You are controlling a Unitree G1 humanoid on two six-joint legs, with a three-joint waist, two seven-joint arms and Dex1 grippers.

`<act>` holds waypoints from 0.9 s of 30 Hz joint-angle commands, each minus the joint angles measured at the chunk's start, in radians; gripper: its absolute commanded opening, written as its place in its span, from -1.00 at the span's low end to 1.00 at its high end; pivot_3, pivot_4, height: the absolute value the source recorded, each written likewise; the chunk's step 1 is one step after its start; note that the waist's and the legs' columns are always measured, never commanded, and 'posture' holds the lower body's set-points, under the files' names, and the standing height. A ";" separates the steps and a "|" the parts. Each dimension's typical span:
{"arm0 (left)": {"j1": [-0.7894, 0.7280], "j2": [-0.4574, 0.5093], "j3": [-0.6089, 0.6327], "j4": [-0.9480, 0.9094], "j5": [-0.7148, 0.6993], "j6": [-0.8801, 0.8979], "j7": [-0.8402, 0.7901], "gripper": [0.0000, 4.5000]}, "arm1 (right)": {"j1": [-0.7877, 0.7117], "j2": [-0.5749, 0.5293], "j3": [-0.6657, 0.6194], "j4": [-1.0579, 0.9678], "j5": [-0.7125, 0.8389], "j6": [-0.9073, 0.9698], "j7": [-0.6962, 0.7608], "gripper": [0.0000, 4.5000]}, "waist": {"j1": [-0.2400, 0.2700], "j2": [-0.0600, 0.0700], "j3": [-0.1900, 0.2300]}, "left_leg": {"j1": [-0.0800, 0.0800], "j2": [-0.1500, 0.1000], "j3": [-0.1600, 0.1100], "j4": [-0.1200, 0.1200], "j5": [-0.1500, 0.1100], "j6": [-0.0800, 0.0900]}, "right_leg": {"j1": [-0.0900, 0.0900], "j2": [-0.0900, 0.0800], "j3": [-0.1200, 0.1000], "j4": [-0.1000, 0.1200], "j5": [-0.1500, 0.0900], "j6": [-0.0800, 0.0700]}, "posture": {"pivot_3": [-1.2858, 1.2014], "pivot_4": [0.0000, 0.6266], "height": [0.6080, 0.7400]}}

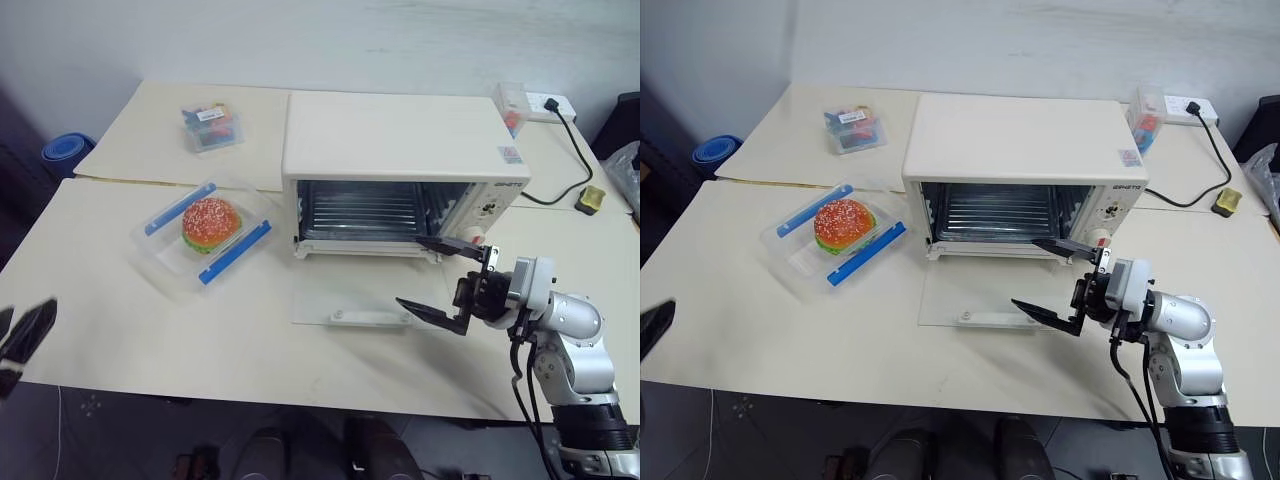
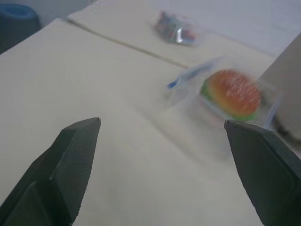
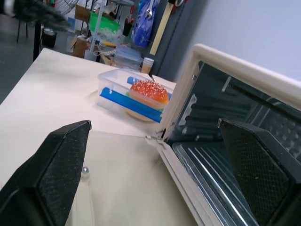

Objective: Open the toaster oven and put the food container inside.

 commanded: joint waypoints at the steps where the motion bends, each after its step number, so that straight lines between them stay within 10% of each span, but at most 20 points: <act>1: -0.098 0.112 -0.075 0.005 -0.134 0.141 0.139 0.99 | 0.017 -0.026 -0.047 -0.035 0.017 0.002 -0.016 1.00 | -0.003 0.001 0.000 | 0.000 0.000 0.000 0.000 0.000 0.000 | 0.000 0.000 0.000 0.000 0.000 0.000 | 0.03 -0.52 1.00; 6: -0.385 0.276 -0.305 0.202 -0.286 0.384 0.455 0.99 | 0.078 -0.039 -0.077 -0.058 0.006 -0.010 -0.033 1.00 | -0.012 0.001 0.000 | 0.000 0.000 0.000 -0.001 0.000 -0.001 | -0.003 0.002 0.001 0.002 0.000 0.000 | 0.03 -0.52 1.00; 13: -0.648 0.294 -0.529 0.370 -0.133 0.512 0.520 0.99 | 0.153 -0.033 -0.097 -0.104 -0.007 -0.035 -0.063 1.00 | -0.028 0.001 0.001 | -0.001 0.000 0.003 -0.002 0.002 -0.005 | -0.005 0.003 0.002 0.003 0.000 0.000 | 0.03 -0.52 1.00; 27: -0.778 0.276 -0.465 0.448 0.000 0.603 0.497 -0.90 | 0.190 -0.035 -0.097 -0.160 -0.038 -0.027 -0.150 1.00 | -0.026 0.001 0.001 | -0.001 0.000 0.003 -0.002 0.005 -0.011 | -0.006 0.003 0.003 0.005 0.000 0.000 | 0.03 -0.52 1.00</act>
